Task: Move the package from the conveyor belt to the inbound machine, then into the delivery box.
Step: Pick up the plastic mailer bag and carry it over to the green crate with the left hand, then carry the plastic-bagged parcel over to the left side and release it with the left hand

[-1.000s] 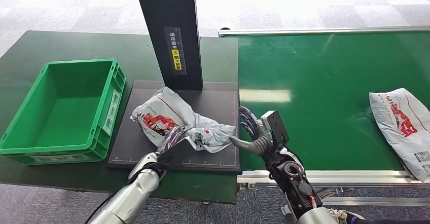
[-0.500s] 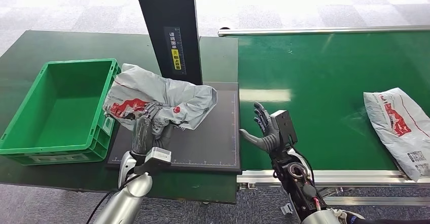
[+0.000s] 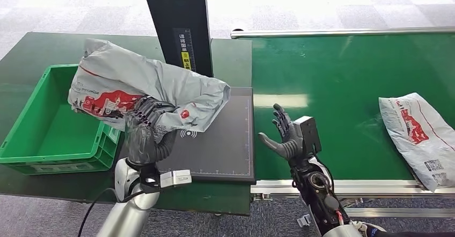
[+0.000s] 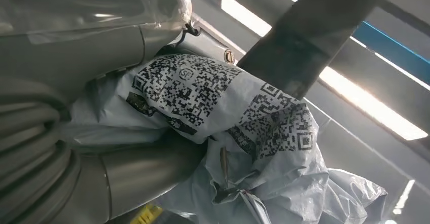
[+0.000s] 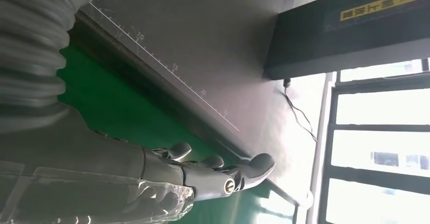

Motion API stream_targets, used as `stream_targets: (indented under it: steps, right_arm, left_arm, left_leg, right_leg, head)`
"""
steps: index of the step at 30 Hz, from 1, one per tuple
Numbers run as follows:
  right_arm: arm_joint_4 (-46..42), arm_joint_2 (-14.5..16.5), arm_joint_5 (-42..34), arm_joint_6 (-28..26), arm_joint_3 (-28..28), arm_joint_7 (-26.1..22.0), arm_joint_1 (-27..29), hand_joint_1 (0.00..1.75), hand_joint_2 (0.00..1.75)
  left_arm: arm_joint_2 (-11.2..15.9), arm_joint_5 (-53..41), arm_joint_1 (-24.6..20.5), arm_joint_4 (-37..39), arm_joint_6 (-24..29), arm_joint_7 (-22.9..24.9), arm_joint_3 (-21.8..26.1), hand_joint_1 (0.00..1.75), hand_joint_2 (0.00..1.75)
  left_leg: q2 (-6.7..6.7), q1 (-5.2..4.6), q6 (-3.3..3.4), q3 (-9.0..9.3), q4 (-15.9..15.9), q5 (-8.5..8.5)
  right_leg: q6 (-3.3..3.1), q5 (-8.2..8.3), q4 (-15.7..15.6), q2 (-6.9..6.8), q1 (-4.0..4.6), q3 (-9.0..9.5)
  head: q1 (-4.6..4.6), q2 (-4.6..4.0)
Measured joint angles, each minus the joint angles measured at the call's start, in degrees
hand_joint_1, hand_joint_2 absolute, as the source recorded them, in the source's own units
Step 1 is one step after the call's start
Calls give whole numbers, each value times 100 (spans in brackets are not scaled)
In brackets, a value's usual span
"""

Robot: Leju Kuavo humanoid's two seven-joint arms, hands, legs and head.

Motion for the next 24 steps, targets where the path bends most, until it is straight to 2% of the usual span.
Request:
stream_targets:
  steps: [3,6,12,14,20,24]
  right_arm:
    - [-216,-35,39,-126,-39,-89,87,0,175]
    - [-528,-48,123,-259,-101,-130,233,0,175]
    - [-911,-69,173,-308,-188,-125,395,0,175]
    - [-1003,-71,228,-389,-218,-148,434,0,175]
    - [-1687,-98,508,-720,-488,-165,670,0,175]
    - [-2237,-122,620,-771,-649,-87,875,0,175]
  left_arm:
    - [-73,-789,-220,206,2,673,451,175,175]
    - [-40,-1150,-540,587,3,1396,851,175,175]
    - [49,-1273,-860,1038,4,1631,1231,175,175]
    - [80,-1583,-920,1149,4,2036,1320,175,175]
    - [466,-2301,-1161,1744,4,3560,1721,175,175]
    - [745,-2613,-1202,2063,4,4069,2068,175,175]
  left_leg:
    - [-1,0,0,1,0,1]
    - [2,1,0,1,0,2]
    - [4,1,-1,-1,0,1]
    - [4,0,0,-3,0,0]
    - [9,1,0,-4,0,0]
    - [11,3,-1,-4,-1,0]
  right_leg:
    - [0,1,0,0,0,0]
    - [-1,1,1,1,2,0]
    - [0,1,1,1,2,-2]
    - [0,0,1,1,0,-3]
    - [0,0,1,4,1,-7]
    - [-1,0,1,6,4,-10]
  head:
    - [1,0]
    - [-1,-1]
    - [1,1]
    - [2,0]
    - [-1,-1]
    - [1,1]
